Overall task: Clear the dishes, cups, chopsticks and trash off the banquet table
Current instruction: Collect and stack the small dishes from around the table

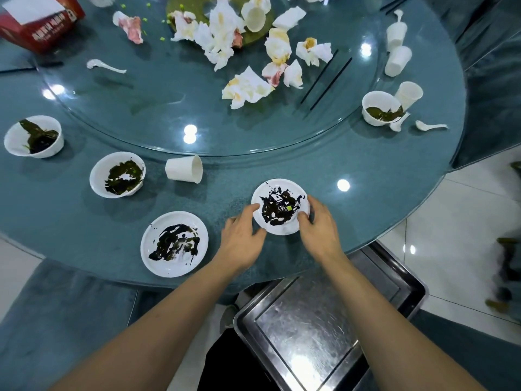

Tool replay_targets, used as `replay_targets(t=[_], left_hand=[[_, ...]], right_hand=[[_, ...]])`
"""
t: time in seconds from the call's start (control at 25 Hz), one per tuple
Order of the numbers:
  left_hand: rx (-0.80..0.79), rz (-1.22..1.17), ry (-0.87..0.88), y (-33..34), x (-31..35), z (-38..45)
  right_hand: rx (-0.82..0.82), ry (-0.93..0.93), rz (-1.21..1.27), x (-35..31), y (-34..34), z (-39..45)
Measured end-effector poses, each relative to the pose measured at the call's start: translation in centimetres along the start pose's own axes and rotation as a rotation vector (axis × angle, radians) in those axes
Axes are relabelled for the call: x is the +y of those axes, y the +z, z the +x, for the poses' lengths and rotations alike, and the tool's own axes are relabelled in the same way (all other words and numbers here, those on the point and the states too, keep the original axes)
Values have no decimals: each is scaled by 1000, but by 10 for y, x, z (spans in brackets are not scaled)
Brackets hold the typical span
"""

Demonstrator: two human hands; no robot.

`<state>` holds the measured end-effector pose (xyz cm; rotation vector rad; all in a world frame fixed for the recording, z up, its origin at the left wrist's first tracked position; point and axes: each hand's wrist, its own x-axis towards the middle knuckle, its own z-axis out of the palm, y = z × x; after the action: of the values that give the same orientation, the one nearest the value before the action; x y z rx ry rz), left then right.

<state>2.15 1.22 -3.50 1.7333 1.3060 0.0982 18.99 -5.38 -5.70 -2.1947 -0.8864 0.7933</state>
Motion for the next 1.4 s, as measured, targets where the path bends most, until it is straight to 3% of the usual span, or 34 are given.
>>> replay_targets(t=[0.68,0.88,1.4], left_hand=[[-38,-248,-60,7,2,7],[21,-234,-23,-2,0,-4],[230,-259,-154,-57,-52,-62]], right_hand=[[64,9,103,3,1,5],[51,-24,144,-3,6,-3],[-106,-145,178,-55,69,-39]])
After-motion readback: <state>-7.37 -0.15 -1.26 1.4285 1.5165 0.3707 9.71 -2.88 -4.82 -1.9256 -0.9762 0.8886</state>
